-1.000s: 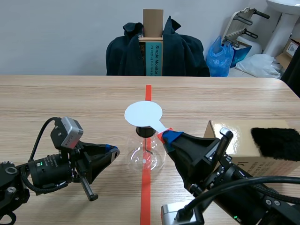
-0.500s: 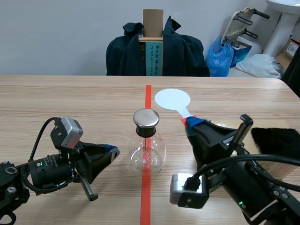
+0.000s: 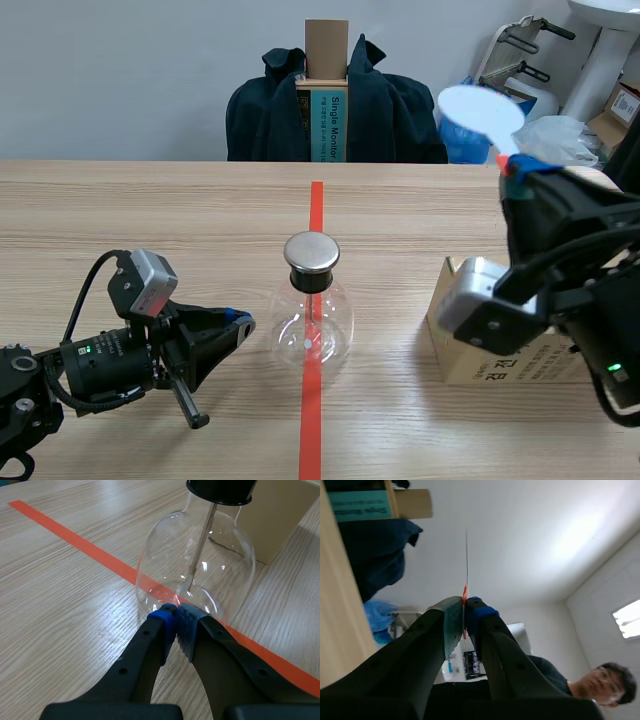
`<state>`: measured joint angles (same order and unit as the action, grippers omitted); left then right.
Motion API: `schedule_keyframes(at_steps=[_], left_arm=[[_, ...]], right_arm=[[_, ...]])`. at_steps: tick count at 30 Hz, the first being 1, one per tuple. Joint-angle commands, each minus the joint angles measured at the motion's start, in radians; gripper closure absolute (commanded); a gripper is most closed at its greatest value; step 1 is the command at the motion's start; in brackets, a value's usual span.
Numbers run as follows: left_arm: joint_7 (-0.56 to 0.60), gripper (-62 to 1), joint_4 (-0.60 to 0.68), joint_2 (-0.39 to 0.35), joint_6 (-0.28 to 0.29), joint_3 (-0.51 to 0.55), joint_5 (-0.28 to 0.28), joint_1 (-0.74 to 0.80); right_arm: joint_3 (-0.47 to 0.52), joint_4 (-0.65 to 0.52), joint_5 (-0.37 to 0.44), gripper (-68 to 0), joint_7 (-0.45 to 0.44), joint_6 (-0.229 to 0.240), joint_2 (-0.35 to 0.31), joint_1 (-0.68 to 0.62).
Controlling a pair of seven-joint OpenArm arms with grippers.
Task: Do the electroscope experiment.
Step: 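Move the plate toward and away from the electroscope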
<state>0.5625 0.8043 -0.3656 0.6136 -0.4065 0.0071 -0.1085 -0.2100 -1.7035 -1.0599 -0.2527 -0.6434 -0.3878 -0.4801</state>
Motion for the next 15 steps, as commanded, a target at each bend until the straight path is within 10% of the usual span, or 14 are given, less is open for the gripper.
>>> schedule_keyframes(at_steps=[1, 15], left_arm=[[0.017, -3.0, 0.012, 0.005, 0.002, 0.001, 0.01, -0.008], [0.026, -2.9, 0.044, -0.044, 0.002, 0.003, 0.011, 0.013]], right_arm=[[0.029, -0.051, 0.023, -0.8, -0.004, -0.015, 0.0, -0.017], [0.244, -0.207, 0.11, -0.8, -0.068, -0.023, 0.0, -0.188]])
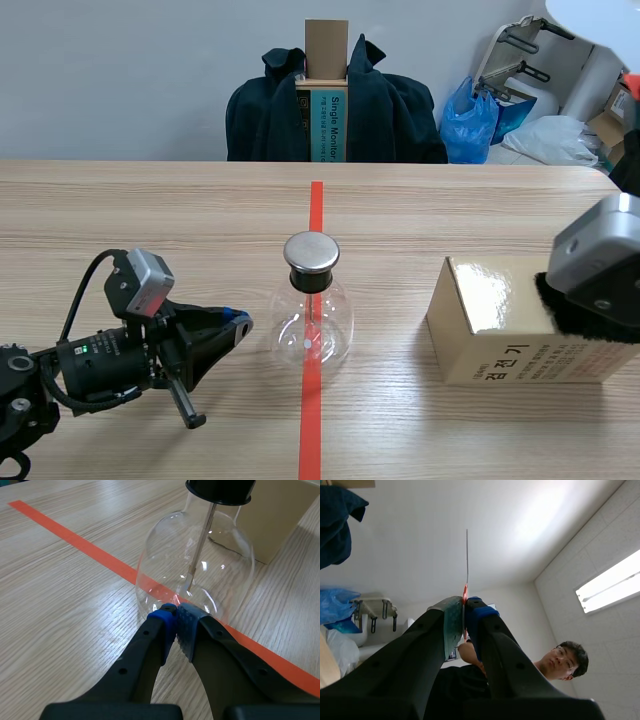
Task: Do the electroscope experiment.
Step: 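Move the plate toward and away from the electroscope, then rub the plate on the fur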
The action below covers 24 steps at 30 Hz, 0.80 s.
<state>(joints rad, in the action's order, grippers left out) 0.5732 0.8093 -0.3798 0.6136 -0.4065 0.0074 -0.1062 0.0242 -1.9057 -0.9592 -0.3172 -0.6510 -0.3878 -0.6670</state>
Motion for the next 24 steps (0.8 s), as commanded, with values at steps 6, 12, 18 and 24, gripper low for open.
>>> schedule_keyframes(at_steps=[6, 12, 18, 24], left_arm=[[0.043, -20.5, 0.268, -0.198, 0.006, 0.029, 0.014, 0.174], [0.2, -60.9, 0.503, -0.359, 0.01, 0.176, 0.058, 0.449], [0.224, -62.3, 0.662, -0.398, 0.01, 0.37, 0.067, 0.688], [0.218, -62.3, 0.698, -0.396, 0.01, 0.435, 0.066, 0.758]], right_arm=[[0.064, -0.005, 0.086, -0.8, -0.057, -0.074, 0.0, -0.043], [0.105, -0.005, 0.109, -0.8, -0.071, -0.09, 0.0, -0.071], [0.126, -0.002, 0.147, -0.9, -0.071, -0.132, 0.0, -0.121], [0.127, 0.05, 0.181, -0.8, -0.112, -0.132, 0.0, -0.19]])
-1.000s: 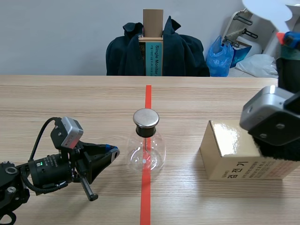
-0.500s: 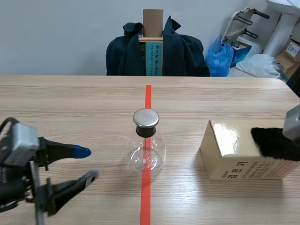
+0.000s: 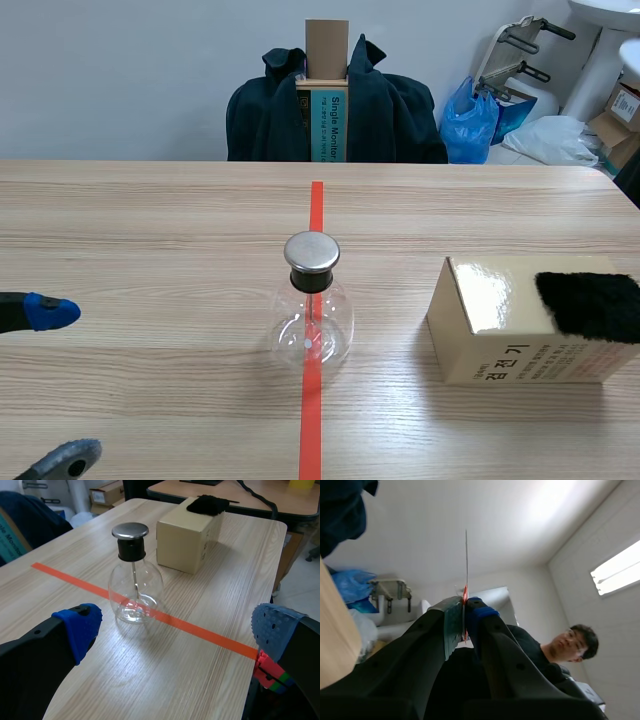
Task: Do the electroscope experiment.
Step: 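Rub the plate on the fur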
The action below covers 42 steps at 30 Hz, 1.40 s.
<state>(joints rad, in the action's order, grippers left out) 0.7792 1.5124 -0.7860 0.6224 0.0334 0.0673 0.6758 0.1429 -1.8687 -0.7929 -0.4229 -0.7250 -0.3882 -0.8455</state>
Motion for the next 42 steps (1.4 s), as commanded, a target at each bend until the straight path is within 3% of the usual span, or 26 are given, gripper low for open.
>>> schedule_keyframes(at_steps=[1, 12, 16, 26, 36, 42], left_arm=[[0.005, -62.3, -0.005, 0.01, 0.001, -0.005, 0.006, -0.025], [-0.002, -62.3, -0.005, 0.01, 0.0, -0.003, 0.007, -0.025], [-0.002, -62.3, -0.005, 0.01, 0.0, -0.003, 0.007, -0.025], [-0.002, -62.3, -0.005, 0.01, 0.0, -0.003, 0.008, -0.025], [-0.002, -62.3, -0.005, 0.01, 0.0, -0.003, 0.008, -0.025], [-0.002, -62.3, -0.005, 0.01, 0.0, -0.003, 0.008, -0.025]], right_arm=[[0.009, 0.034, 0.021, -0.9, -0.015, -0.058, 0.0, -0.023], [0.008, 0.418, 0.016, -0.8, -0.207, -0.058, 0.05, 0.062], [0.008, 0.503, 0.016, -0.8, -0.232, -0.058, 0.051, 0.123], [0.007, 0.616, -0.022, -0.8, -0.262, -0.058, 0.05, 0.21], [-0.013, 0.669, -0.059, -0.8, -0.266, -0.049, 0.05, 0.216], [-0.013, 0.669, -0.093, -0.8, -0.361, -0.049, 0.051, 0.216]])
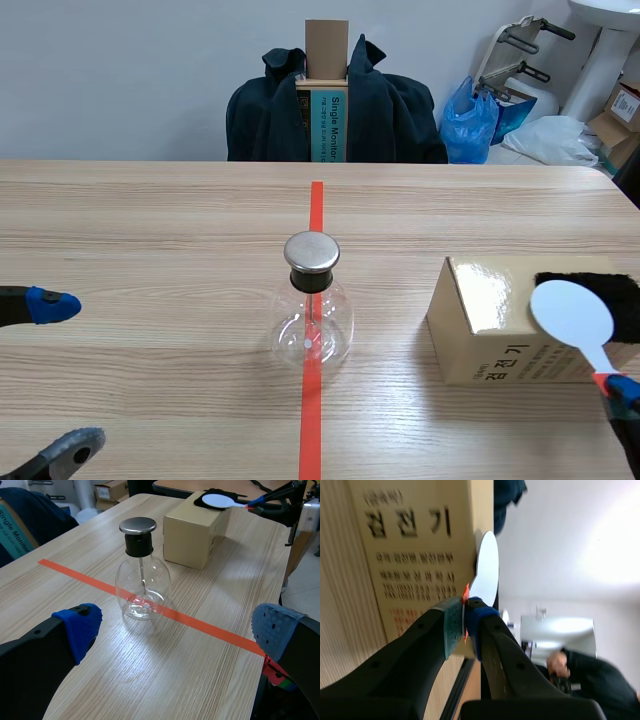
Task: Do the electroscope experiment.
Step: 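Rub the plate on the fur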
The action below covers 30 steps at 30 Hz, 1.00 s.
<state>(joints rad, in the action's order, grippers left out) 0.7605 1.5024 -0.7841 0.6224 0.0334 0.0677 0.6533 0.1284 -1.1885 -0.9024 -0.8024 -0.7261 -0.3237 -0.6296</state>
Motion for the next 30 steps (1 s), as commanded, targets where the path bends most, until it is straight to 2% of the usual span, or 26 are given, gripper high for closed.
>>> schedule_keyframes(at_steps=[1, 4, 5, 8, 9, 13, 14, 17, 18, 21, 22, 23, 26, 27, 30], left_arm=[[0.017, -62.3, 0.005, 0.008, 0.0, -0.003, 0.007, -0.003], [0.017, -62.3, 0.005, 0.008, 0.0, -0.003, 0.007, -0.003], [0.017, -62.3, 0.005, 0.008, 0.0, -0.003, 0.007, -0.003], [0.017, -62.3, 0.005, 0.008, 0.0, -0.003, 0.007, -0.003], [0.017, -62.3, 0.005, 0.008, 0.0, -0.003, 0.007, -0.003], [0.017, -62.3, 0.005, 0.008, -0.003, -0.003, 0.007, -0.003], [0.017, -62.3, 0.005, 0.008, -0.004, -0.003, 0.007, -0.003], [0.017, -62.3, 0.005, 0.008, -0.004, -0.003, 0.007, -0.003], [0.018, -62.3, 0.005, 0.008, -0.004, -0.003, 0.007, -0.003], [0.016, -62.3, 0.005, 0.008, -0.007, -0.003, 0.007, -0.006], [0.017, -62.3, 0.005, 0.008, -0.008, -0.003, 0.007, -0.006], [0.017, -62.3, 0.005, 0.008, -0.007, -0.003, 0.007, -0.006], [0.017, -62.3, 0.005, 0.008, -0.007, -0.003, 0.007, -0.006], [0.017, -62.3, 0.005, 0.008, -0.007, -0.003, 0.007, -0.006], [0.017, -62.3, 0.005, 0.007, -0.008, -0.002, 0.007, -0.006]], right_arm=[[0.001, -0.011, 0.016, -0.8, 0.052, -0.048, -0.014, 0.0], [0.002, -0.012, 0.016, -0.8, 0.183, -0.052, -0.015, 0.001], [0.002, -0.012, 0.015, -0.8, 0.18, -0.051, -0.017, 0.001], [-0.005, -0.012, 0.011, -0.8, 0.051, -0.025, -0.016, 0.001], [-0.012, -0.012, 0.012, -0.8, 0.046, -0.025, -0.016, 0.001], [-0.016, -0.012, 0.012, -0.8, 0.215, -0.037, -0.016, 0.001], [-0.016, -0.012, 0.011, -0.8, 0.211, -0.032, -0.018, 0.001], [-0.028, -0.012, 0.011, -0.8, 0.116, -0.017, -0.016, 0.004], [-0.037, -0.012, 0.012, -0.8, 0.124, -0.018, -0.016, 0.004], [-0.04, -0.012, 0.012, -0.8, 0.274, -0.057, -0.011, 0.004], [-0.039, -0.012, 0.012, -0.8, 0.304, -0.057, -0.013, 0.007], [-0.038, -0.012, 0.012, -0.8, 0.308, -0.057, -0.016, 0.007], [-0.052, -0.014, 0.008, -0.8, 0.203, -0.057, -0.017, 0.015], [-0.059, -0.016, 0.008, -0.8, 0.203, -0.057, -0.017, 0.015], [-0.063, -0.016, 0.012, -0.8, 0.34, -0.057, -0.014, 0.014]])
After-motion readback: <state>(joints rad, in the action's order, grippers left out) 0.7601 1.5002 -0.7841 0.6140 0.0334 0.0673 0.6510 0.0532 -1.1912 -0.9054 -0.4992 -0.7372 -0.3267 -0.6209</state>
